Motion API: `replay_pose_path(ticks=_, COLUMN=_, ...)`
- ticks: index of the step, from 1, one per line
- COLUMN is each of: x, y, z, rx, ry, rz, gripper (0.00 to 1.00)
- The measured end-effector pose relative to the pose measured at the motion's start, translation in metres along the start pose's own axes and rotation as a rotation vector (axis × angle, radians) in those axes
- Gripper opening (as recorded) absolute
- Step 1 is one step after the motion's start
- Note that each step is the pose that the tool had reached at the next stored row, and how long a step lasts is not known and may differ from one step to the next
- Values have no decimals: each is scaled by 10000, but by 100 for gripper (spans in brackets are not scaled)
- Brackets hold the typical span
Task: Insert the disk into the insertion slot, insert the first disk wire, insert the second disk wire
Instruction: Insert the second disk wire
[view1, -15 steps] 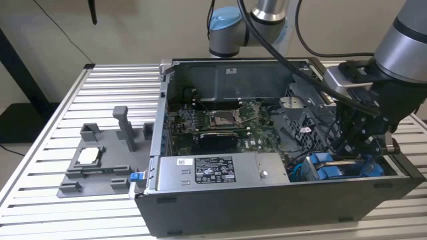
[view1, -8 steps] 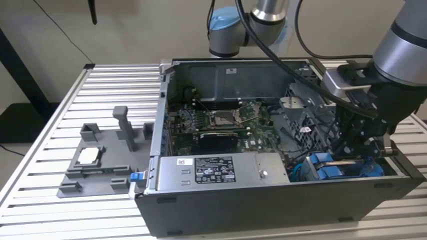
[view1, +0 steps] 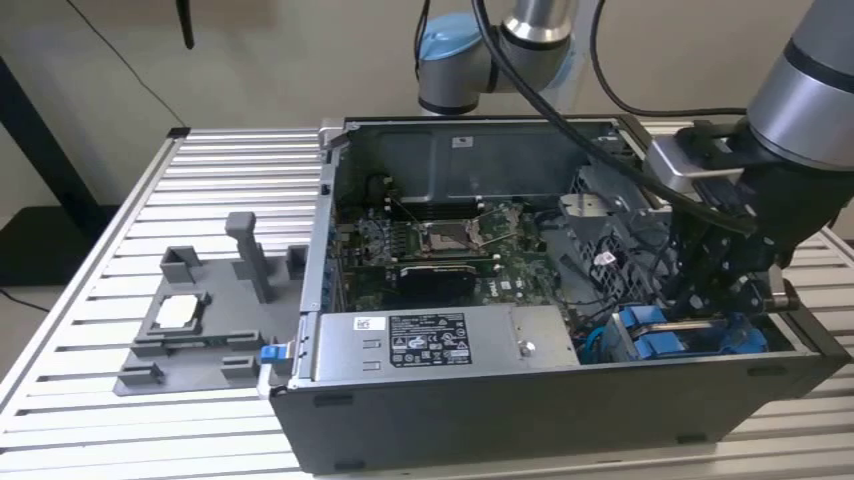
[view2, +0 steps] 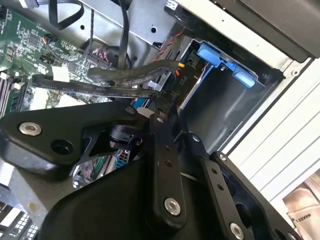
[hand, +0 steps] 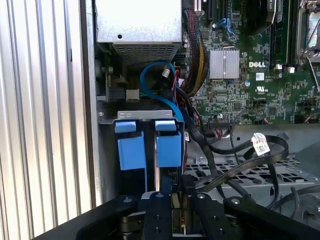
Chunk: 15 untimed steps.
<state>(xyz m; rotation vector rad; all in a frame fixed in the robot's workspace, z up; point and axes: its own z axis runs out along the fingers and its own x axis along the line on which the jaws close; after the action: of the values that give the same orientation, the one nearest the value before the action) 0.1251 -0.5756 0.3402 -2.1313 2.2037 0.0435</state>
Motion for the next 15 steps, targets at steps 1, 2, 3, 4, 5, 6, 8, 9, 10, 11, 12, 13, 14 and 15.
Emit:
replay_pose_path(ticks=1, x=-1, y=-1, z=-16, rx=-5, ry=0, rz=-1, gripper=24)
replay_pose_path(ticks=2, x=-2, y=-2, z=-32, rx=-9, ry=0, rz=0, gripper=24)
replay_pose_path(ticks=3, x=-4, y=-2, z=-52, rx=-10, ry=2, rz=1, gripper=24)
replay_pose_path(ticks=4, x=-5, y=-3, z=-75, rx=-10, ry=2, rz=1, gripper=24)
replay_pose_path(ticks=5, x=-7, y=-4, z=-98, rx=-10, ry=0, rz=1, gripper=24)
replay_pose_path(ticks=6, x=-9, y=-5, z=-122, rx=-10, ry=1, rz=1, gripper=24)
replay_pose_path(ticks=8, x=-12, y=-6, z=-165, rx=-10, ry=1, rz=2, gripper=24)
replay_pose_path(ticks=9, x=-14, y=-7, z=-186, rx=-10, ry=1, rz=1, gripper=24)
replay_pose_path(ticks=10, x=-15, y=-7, z=-202, rx=-10, ry=1, rz=1, gripper=24)
replay_pose_path(ticks=11, x=-15, y=-8, z=-210, rx=-10, ry=1, rz=1, gripper=24)
replay_pose_path(ticks=12, x=-15, y=-7, z=-215, rx=-10, ry=-1, rz=1, gripper=24)
replay_pose_path(ticks=13, x=-16, y=-8, z=-218, rx=-10, ry=-1, rz=1, gripper=24)
replay_pose_path(ticks=14, x=-16, y=-8, z=-218, rx=-10, ry=-2, rz=1, gripper=24)
replay_pose_path(ticks=15, x=-16, y=-8, z=-218, rx=-10, ry=-1, rz=1, gripper=24)
